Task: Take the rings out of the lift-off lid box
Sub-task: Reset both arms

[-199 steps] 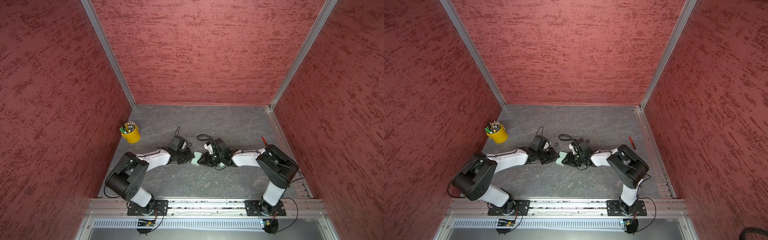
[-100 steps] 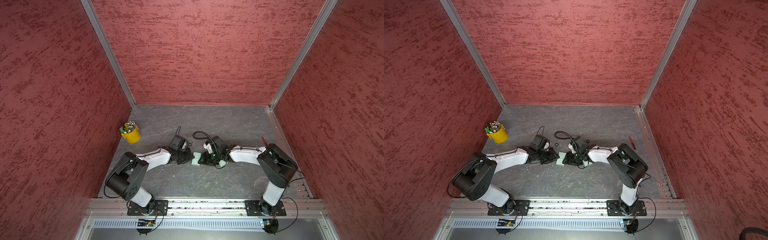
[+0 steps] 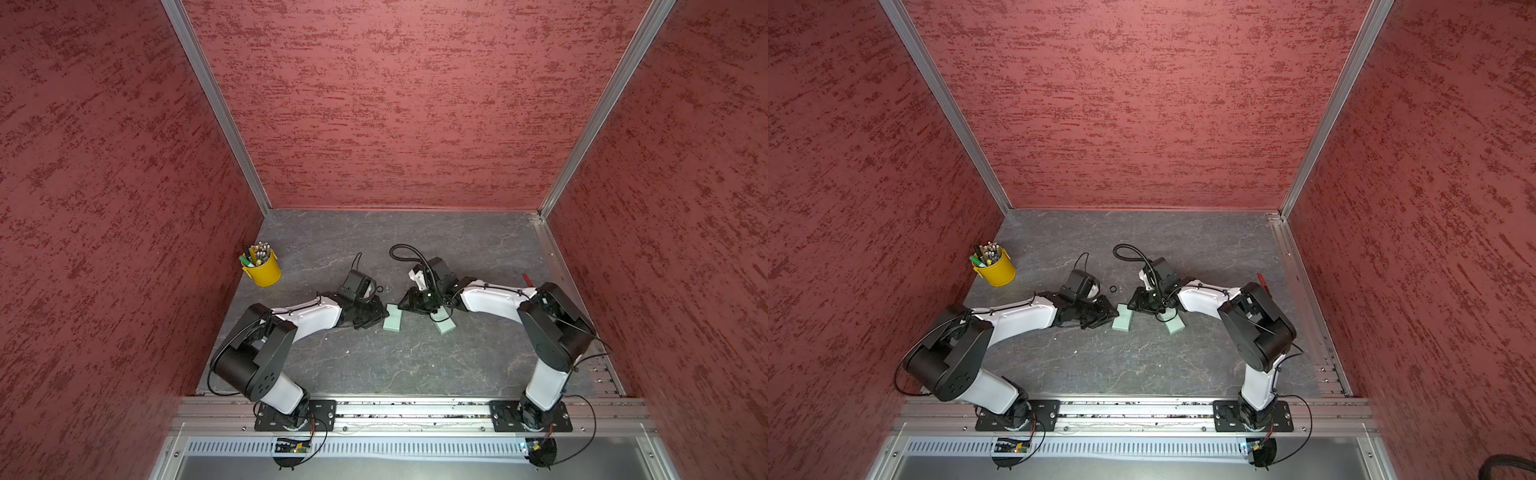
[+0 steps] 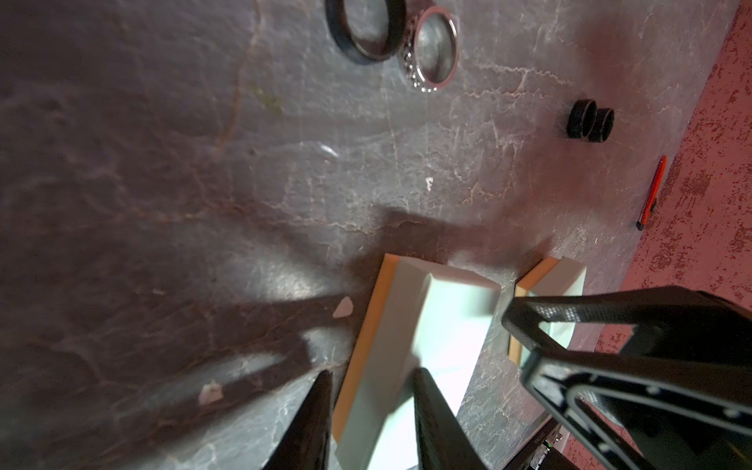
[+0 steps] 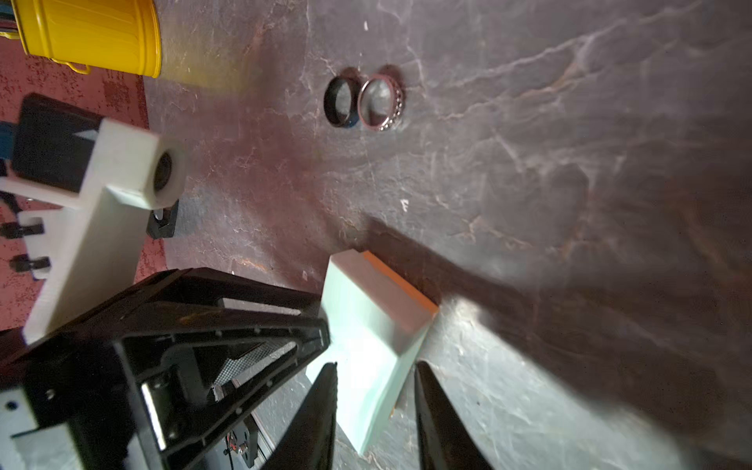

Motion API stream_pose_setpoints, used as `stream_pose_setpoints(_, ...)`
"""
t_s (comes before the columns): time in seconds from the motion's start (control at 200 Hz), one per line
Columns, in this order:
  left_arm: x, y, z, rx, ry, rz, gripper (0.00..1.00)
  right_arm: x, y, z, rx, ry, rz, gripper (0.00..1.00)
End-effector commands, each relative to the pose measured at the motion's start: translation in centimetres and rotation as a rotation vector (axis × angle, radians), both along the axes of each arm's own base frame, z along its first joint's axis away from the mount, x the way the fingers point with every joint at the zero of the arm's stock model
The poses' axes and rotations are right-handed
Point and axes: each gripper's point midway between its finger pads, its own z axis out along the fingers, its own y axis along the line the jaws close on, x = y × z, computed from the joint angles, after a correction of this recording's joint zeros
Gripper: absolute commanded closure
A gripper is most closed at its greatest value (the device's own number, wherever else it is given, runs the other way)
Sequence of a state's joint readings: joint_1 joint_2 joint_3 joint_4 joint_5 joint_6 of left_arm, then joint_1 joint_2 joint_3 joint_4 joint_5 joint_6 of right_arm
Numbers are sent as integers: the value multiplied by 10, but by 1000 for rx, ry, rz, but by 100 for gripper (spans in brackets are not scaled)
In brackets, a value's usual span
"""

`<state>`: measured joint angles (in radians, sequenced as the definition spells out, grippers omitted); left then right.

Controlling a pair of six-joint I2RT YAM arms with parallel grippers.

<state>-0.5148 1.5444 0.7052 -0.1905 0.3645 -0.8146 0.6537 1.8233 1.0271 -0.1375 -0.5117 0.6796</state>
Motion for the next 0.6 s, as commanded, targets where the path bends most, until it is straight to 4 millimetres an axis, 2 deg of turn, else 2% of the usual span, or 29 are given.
stream_pose_setpoints(0.0,-8,7,-4,37,23,15,65,2,5,-4,6,-12,25,67)
stream_pose_setpoints(0.145,-9,5,-2,34,19,19,65,-1,7,6,37,-24,25,63)
stream_pose_setpoints(0.366,-11,2,-4,20,28,40,65,-11,2,-17,3,18,42,71)
stream_pose_setpoints(0.431,-10,2,0,16,22,41,65,-9,3,-8,13,-3,40,68)
stream_pose_setpoints(0.506,-6,4,7,16,6,46,64,-2,8,11,34,-45,44,63)
stream_pose_setpoints(0.596,-2,5,17,12,-4,39,52,8,13,36,45,-98,59,56)
